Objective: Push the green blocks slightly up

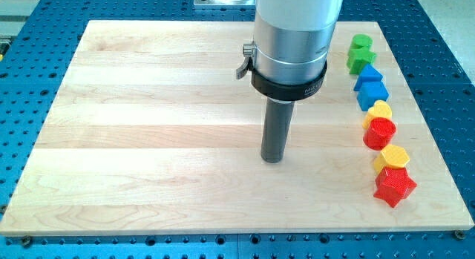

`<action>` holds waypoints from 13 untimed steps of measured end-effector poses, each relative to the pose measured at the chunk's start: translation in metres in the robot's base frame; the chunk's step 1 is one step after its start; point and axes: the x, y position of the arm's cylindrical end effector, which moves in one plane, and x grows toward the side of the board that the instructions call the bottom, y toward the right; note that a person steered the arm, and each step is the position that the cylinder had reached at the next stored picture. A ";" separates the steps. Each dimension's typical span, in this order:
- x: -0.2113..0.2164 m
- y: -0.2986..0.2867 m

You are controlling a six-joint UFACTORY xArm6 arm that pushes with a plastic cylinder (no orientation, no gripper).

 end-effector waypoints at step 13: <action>-0.205 0.265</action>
